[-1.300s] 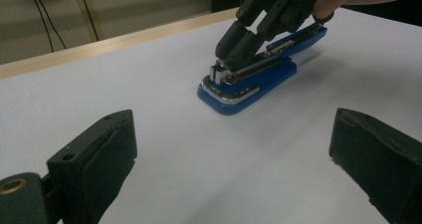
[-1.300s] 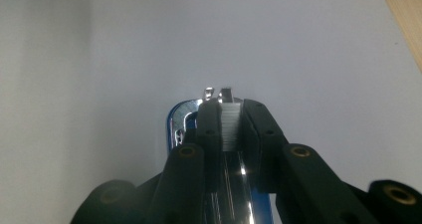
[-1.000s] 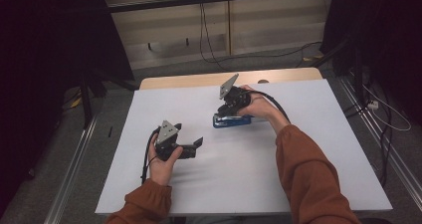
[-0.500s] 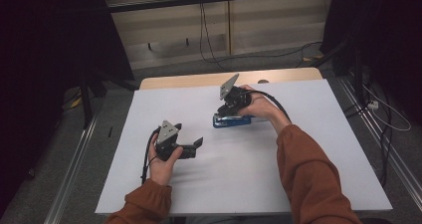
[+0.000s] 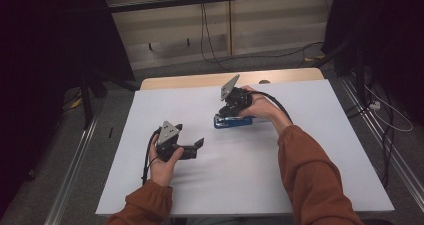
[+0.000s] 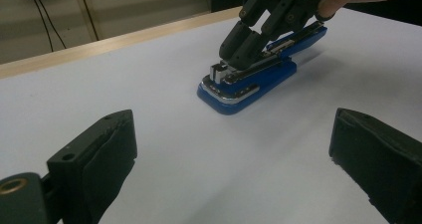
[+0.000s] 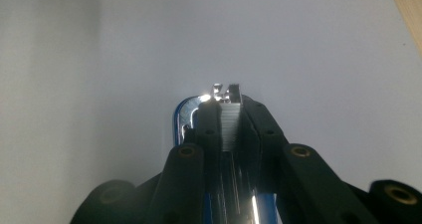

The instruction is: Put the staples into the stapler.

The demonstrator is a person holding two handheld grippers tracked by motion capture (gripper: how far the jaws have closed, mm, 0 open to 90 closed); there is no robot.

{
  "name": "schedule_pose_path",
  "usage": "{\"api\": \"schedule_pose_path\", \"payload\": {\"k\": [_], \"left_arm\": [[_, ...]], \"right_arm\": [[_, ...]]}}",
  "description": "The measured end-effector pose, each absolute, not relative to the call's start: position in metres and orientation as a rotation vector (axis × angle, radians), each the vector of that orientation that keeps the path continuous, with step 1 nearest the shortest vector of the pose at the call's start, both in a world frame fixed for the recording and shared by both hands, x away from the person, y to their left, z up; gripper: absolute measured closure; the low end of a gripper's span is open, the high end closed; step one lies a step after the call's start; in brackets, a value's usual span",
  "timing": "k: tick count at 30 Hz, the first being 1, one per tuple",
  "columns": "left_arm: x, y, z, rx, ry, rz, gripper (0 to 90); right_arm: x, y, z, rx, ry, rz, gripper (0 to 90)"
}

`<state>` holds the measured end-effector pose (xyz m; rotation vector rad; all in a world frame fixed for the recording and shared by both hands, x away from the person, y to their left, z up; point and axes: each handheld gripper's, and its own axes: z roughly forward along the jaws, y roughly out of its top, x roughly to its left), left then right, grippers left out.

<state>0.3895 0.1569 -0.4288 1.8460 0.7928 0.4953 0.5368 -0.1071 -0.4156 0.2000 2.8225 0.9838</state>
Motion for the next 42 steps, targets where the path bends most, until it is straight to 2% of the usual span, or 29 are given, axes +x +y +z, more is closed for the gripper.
{"api": "schedule_pose_path", "payload": {"k": [11, 24, 29, 31, 33, 38, 40, 42], "left_arm": [[0.389, 0.157, -0.429, 1.846, 0.793, 0.495, 4.9], [0.39, 0.157, -0.429, 1.848, 0.791, 0.497, 4.9], [0.389, 0.156, -0.429, 1.852, 0.789, 0.498, 4.9], [0.39, 0.156, -0.429, 1.852, 0.789, 0.498, 4.9], [0.389, 0.156, -0.429, 1.853, 0.791, 0.497, 4.9], [0.39, 0.155, -0.43, 1.856, 0.791, 0.494, 4.8], [0.389, 0.155, -0.43, 1.856, 0.791, 0.495, 4.8], [0.389, 0.155, -0.43, 1.857, 0.79, 0.496, 4.9]], "right_arm": [[0.538, -0.107, -0.417, 0.229, 2.807, 0.987, 71.6], [0.537, -0.113, -0.411, 0.269, 2.789, 1.003, 69.5], [0.535, -0.117, -0.412, 0.341, 2.77, 1.031, 65.6], [0.533, -0.119, -0.413, 0.375, 2.753, 1.047, 60.8], [0.532, -0.121, -0.413, 0.396, 2.737, 1.063, 60.3], [0.528, -0.126, -0.412, 0.472, 2.679, 1.099, 48.3], [0.527, -0.127, -0.412, 0.53, 2.66, 1.117, 39.6], [0.525, -0.13, -0.413, 0.564, 2.649, 1.119, 36.4]]}}
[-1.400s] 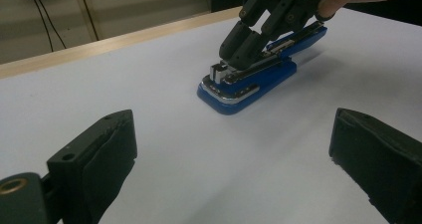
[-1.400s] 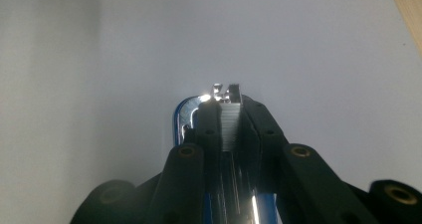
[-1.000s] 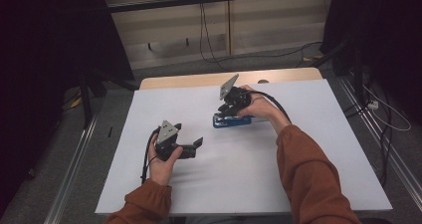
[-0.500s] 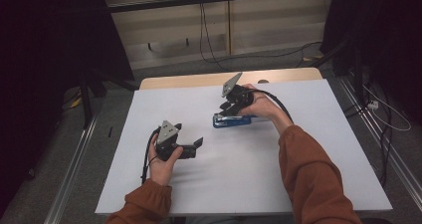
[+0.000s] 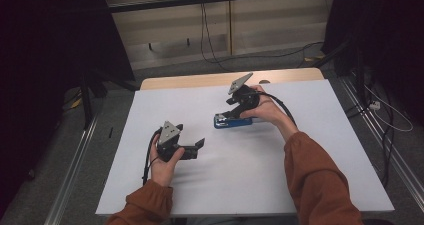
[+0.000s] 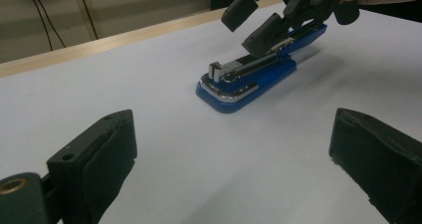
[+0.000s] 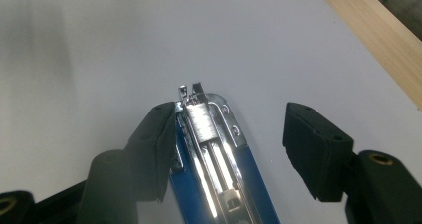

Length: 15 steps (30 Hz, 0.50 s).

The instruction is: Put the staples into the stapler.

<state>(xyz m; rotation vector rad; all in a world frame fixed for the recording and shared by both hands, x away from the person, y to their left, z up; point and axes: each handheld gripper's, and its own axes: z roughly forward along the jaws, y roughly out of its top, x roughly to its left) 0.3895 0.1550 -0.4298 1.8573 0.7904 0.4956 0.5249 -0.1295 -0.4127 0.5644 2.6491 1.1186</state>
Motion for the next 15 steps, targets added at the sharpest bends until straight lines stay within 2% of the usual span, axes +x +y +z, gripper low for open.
{"api": "schedule_pose_path", "payload": {"k": [8, 15], "left_arm": [[0.389, 0.155, -0.43, 1.855, 0.791, 0.5, 4.9], [0.389, 0.155, -0.43, 1.861, 0.788, 0.498, 4.9]], "right_arm": [[0.517, -0.139, -0.412, 0.741, 2.517, 1.172, 17.0], [0.509, -0.147, -0.411, 0.879, 2.414, 1.216, 11.3]]}}
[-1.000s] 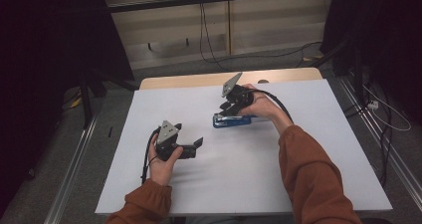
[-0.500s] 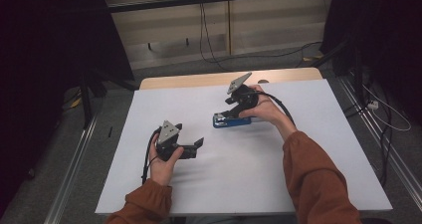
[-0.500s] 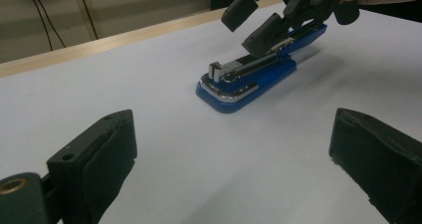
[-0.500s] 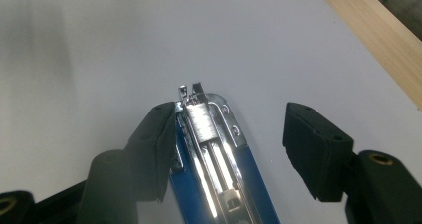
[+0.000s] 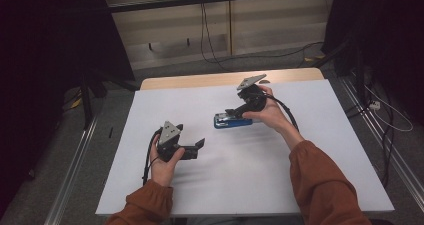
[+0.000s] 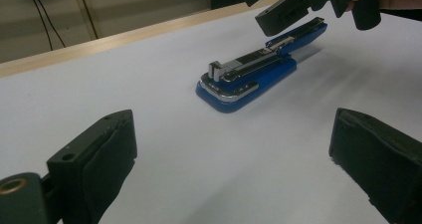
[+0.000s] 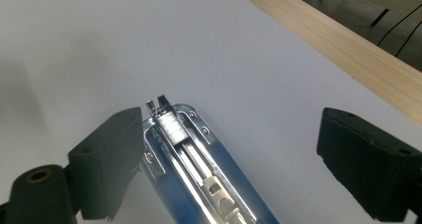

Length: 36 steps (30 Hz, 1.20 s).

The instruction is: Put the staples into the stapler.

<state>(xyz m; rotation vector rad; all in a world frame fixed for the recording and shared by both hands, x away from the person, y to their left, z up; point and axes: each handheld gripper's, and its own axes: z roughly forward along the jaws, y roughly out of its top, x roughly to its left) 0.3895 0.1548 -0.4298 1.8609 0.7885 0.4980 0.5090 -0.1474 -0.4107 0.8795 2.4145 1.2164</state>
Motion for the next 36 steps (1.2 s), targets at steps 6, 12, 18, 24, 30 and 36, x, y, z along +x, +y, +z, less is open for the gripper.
{"api": "schedule_pose_path", "payload": {"k": [6, 12, 18, 24, 30, 36], "left_arm": [[0.39, 0.156, -0.43, 1.858, 0.794, 0.496, 4.9], [0.391, 0.157, -0.43, 1.849, 0.802, 0.485, 4.8], [0.392, 0.157, -0.431, 1.858, 0.797, 0.488, 4.9], [0.391, 0.155, -0.431, 1.861, 0.795, 0.492, 4.8], [0.39, 0.155, -0.43, 1.86, 0.797, 0.498, 4.8], [0.389, 0.154, -0.43, 1.869, 0.796, 0.501, 4.8]], "right_arm": [[0.501, -0.157, -0.411, 0.977, 2.327, 1.257, 7.7], [0.493, -0.162, -0.411, 1.045, 2.269, 1.27, 8.2], [0.483, -0.17, -0.414, 1.047, 2.246, 1.27, 6.2], [0.474, -0.179, -0.419, 1.086, 2.211, 1.268, 4.7], [0.465, -0.187, -0.418, 1.125, 2.146, 1.265, 4.9], [0.457, -0.198, -0.418, 1.156, 2.099, 1.292, 5.1]]}}
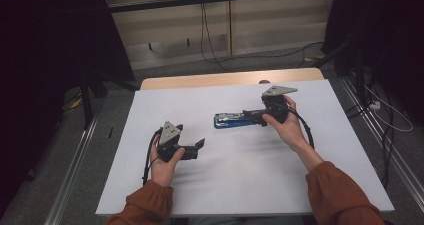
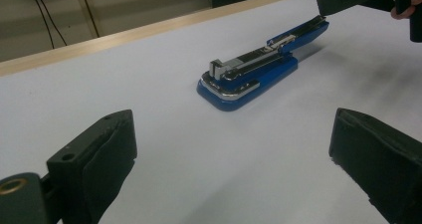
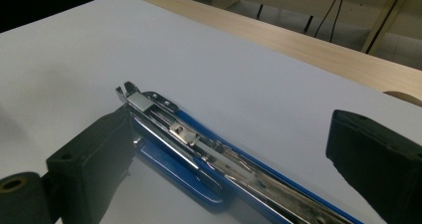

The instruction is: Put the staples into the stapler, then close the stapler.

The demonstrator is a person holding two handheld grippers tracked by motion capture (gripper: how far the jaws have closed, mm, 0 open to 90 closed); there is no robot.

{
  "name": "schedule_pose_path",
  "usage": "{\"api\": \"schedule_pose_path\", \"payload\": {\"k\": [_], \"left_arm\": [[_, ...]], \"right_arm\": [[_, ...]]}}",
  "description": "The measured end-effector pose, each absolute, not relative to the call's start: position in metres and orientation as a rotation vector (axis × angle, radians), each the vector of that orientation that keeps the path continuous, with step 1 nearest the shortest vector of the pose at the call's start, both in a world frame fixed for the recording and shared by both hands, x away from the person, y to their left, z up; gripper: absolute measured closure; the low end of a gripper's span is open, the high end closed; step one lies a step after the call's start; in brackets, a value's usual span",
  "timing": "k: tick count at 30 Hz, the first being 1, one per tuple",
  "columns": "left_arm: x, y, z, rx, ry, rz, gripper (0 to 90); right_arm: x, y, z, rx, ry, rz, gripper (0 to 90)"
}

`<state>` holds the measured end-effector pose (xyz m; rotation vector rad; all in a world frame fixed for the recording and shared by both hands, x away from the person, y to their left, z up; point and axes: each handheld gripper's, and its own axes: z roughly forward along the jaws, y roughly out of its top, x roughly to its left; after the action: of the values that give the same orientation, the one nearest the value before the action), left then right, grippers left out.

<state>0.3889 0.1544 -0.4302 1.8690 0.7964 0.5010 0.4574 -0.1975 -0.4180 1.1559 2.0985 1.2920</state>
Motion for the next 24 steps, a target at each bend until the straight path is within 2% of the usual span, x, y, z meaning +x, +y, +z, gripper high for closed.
{"api": "schedule_pose_path", "payload": {"k": [15, 24], "left_arm": [[0.389, 0.156, -0.431, 1.881, 0.8, 0.507, 4.3], [0.388, 0.15, -0.432, 1.879, 0.783, 0.496, 4.4]], "right_arm": [[0.441, -0.225, -0.416, 1.185, 2.054, 1.278, 4.1], [0.424, -0.239, -0.424, 1.207, 2.053, 1.212, 6.9]]}}
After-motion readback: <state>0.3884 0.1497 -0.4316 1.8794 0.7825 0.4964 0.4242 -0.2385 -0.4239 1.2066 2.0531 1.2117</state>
